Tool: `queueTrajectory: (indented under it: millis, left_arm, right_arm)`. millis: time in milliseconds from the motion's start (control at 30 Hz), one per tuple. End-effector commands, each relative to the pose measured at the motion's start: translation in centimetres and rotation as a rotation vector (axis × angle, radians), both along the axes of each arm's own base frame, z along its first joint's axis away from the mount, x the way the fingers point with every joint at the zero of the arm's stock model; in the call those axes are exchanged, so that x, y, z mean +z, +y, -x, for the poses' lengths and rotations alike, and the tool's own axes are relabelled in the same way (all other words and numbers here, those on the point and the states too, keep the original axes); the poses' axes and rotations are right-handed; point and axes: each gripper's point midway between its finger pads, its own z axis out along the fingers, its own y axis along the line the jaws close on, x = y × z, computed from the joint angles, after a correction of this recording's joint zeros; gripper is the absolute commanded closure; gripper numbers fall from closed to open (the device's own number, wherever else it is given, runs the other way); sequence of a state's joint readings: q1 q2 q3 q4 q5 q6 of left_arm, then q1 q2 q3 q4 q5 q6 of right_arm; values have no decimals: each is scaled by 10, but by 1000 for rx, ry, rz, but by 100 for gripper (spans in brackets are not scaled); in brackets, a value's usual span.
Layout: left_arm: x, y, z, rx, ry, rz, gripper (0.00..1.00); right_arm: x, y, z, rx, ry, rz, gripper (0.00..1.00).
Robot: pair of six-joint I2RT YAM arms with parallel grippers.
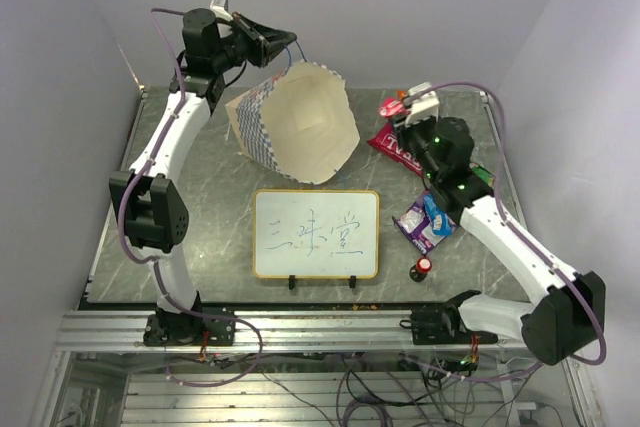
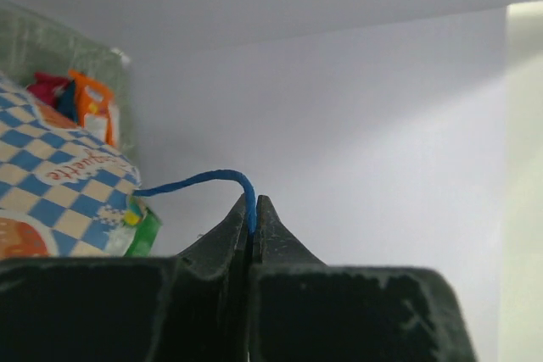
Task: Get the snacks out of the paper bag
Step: Adjust the paper bag at the center of the board.
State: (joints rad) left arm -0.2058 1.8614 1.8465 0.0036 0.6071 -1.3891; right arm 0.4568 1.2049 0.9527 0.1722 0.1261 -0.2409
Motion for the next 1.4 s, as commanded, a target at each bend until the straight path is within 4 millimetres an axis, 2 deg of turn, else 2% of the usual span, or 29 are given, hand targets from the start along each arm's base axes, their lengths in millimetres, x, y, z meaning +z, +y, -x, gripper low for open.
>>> queueTrajectory:
  millis: [0, 167, 233, 300, 367, 433, 633, 800, 867, 967, 1167, 1233, 1367]
  left_arm:
    - [38, 20, -25, 73, -41, 164, 93]
    - [51, 67, -52, 184, -31, 296, 93]
    - [55, 94, -63, 238, -34, 321, 93]
    - [50, 121, -75, 288, -34, 337, 93]
    - [38, 151, -85, 338, 1, 326, 93]
    - [30, 176, -88, 395, 10, 331, 93]
    - [-14, 263, -78, 574, 99, 282, 93]
    - [-42, 319, -56, 702, 160, 191, 93]
    - [-50, 336, -48, 730, 186, 160, 93]
    - [-55, 342, -37, 738, 213, 119, 87]
    - [-55, 341, -24, 747, 266, 84, 68]
    - [-55, 342, -18, 768, 294, 58, 56]
    - [-63, 344, 1, 822, 405, 30, 39]
  right_arm:
    - [-9, -52, 3, -193, 72, -30, 85]
    - [-13, -75, 11, -254, 88, -11, 84]
    - [-12, -79, 15, -258, 86, -20, 84]
    - [-12, -79, 17, -251, 88, -29, 84]
    - [-12, -77, 18, -245, 91, -40, 84]
    - [-11, -77, 19, -242, 92, -46, 84]
    - [-8, -79, 20, -245, 90, -37, 84]
    - [-9, -79, 21, -245, 101, -23, 84]
    - [-9, -77, 21, -234, 105, -22, 84]
    - [-10, -76, 20, -223, 111, -19, 84]
    - [-7, -73, 20, -212, 113, -16, 84]
    - [-7, -74, 21, -215, 112, -16, 84]
    - [-10, -74, 24, -207, 126, -12, 84]
